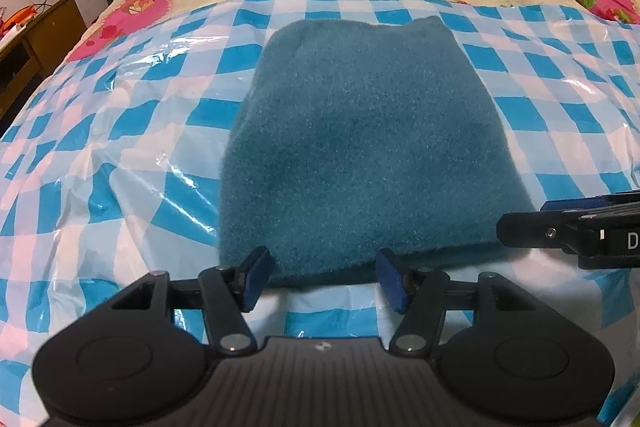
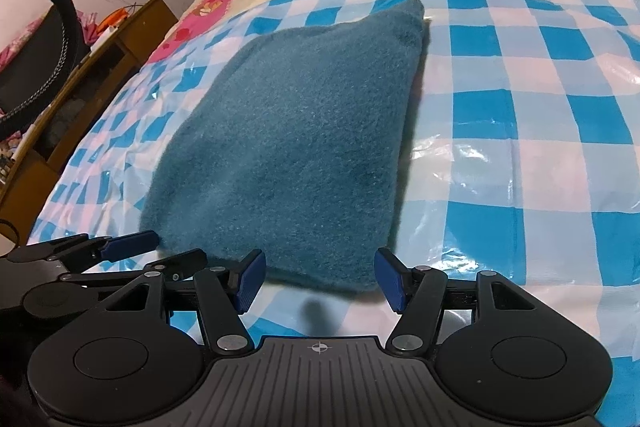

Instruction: Fold small clothes

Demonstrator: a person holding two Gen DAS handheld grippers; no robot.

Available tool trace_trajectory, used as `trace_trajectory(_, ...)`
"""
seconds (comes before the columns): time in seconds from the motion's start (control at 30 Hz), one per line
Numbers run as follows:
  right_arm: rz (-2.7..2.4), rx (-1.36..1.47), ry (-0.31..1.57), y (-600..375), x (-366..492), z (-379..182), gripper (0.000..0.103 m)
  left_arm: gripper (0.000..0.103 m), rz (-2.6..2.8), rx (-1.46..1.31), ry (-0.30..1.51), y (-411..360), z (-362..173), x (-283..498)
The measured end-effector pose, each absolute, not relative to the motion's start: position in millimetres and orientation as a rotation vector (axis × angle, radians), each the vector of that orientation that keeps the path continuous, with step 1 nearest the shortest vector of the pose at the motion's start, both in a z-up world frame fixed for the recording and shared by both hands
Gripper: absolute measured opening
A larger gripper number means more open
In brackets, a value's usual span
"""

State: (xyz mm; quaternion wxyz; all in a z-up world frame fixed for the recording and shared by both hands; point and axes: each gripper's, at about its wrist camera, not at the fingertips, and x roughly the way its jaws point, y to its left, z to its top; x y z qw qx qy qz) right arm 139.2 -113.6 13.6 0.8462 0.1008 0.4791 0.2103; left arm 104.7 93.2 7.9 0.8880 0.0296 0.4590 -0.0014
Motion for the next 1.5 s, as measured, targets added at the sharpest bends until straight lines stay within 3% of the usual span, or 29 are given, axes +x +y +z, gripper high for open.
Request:
trace_trajectory(0.47, 0.415, 0.257, 0.98, -123.4, 149.7, 20.5, 0.064, 0.068, -0.018, 0.032, 0.931, 102.3, 18.2, 109.0)
trace_trajectory(0.8, 0.375, 0.34, 0.96, -133.7, 190.7, 13.4, 0.074, 0.077, -0.01, 0.013, 0.849, 126.7, 37.1, 145.9)
trace_trajectory(1.07, 0.436, 0.475, 0.99, -128.9, 230.2, -9.2, 0.084, 0.078, -0.076, -0.003, 0.89, 133.9, 12.5, 189.9)
trace_trajectory(1.2, 0.469, 0.475, 1.012, -114.8, 239.7, -21.7, 0.094, 0.082, -0.095, 0.005, 0.883, 135.5, 7.5, 191.4)
trace_trajectory(1.5, 0.513, 0.383, 1.013, -77.4, 250.8, -14.7, 0.094, 0.083, -0.071, -0.002, 0.867, 155.4, 6.5, 190.5)
